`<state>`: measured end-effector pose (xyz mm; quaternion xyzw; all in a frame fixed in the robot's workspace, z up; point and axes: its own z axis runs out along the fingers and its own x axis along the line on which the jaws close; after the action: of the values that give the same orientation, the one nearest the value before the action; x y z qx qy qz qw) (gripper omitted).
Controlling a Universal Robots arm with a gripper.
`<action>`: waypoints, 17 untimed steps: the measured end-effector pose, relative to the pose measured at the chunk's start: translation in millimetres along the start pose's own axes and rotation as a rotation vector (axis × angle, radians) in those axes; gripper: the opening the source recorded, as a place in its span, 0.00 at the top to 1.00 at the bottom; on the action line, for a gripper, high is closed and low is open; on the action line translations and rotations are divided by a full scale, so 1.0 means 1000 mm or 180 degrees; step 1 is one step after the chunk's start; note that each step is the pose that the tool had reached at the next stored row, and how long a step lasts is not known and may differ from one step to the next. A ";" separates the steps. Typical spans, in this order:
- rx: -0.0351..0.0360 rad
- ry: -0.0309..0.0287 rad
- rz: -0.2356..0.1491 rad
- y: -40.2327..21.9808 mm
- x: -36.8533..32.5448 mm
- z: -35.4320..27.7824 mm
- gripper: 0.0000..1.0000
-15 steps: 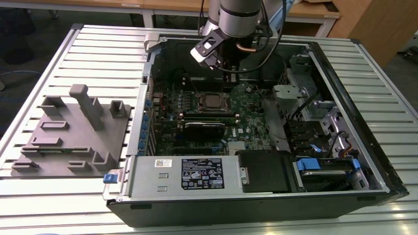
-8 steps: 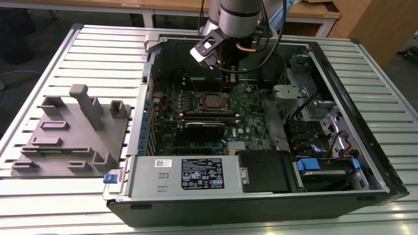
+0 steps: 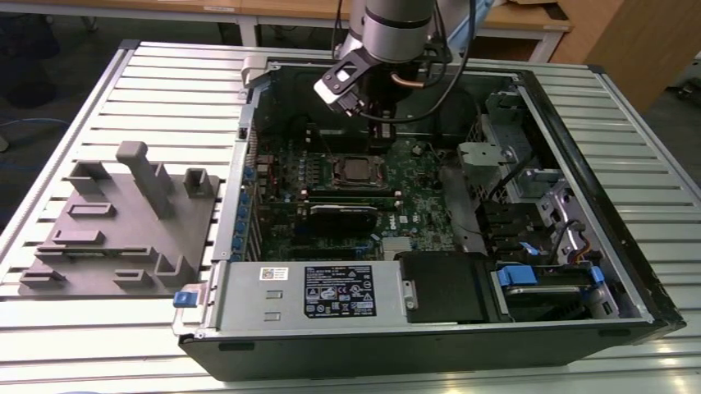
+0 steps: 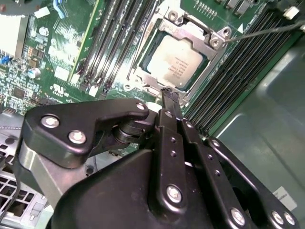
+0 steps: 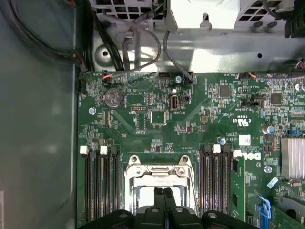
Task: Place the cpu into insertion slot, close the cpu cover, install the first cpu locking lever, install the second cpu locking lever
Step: 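Close the cpu cover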
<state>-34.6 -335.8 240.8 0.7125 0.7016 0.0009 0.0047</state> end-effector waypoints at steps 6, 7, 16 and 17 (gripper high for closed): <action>0.0000 -0.0001 0.0000 -0.0027 -0.0001 0.0011 0.90; 0.0000 -0.0001 0.0000 -0.0027 0.0000 0.0011 0.90; -0.0001 0.0002 -0.0221 -0.0028 0.0000 0.0012 0.90; -0.0001 0.0002 -0.0262 -0.0028 0.0000 0.0012 0.90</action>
<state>-37.5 -335.8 239.6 0.6831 0.7303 0.0012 0.0046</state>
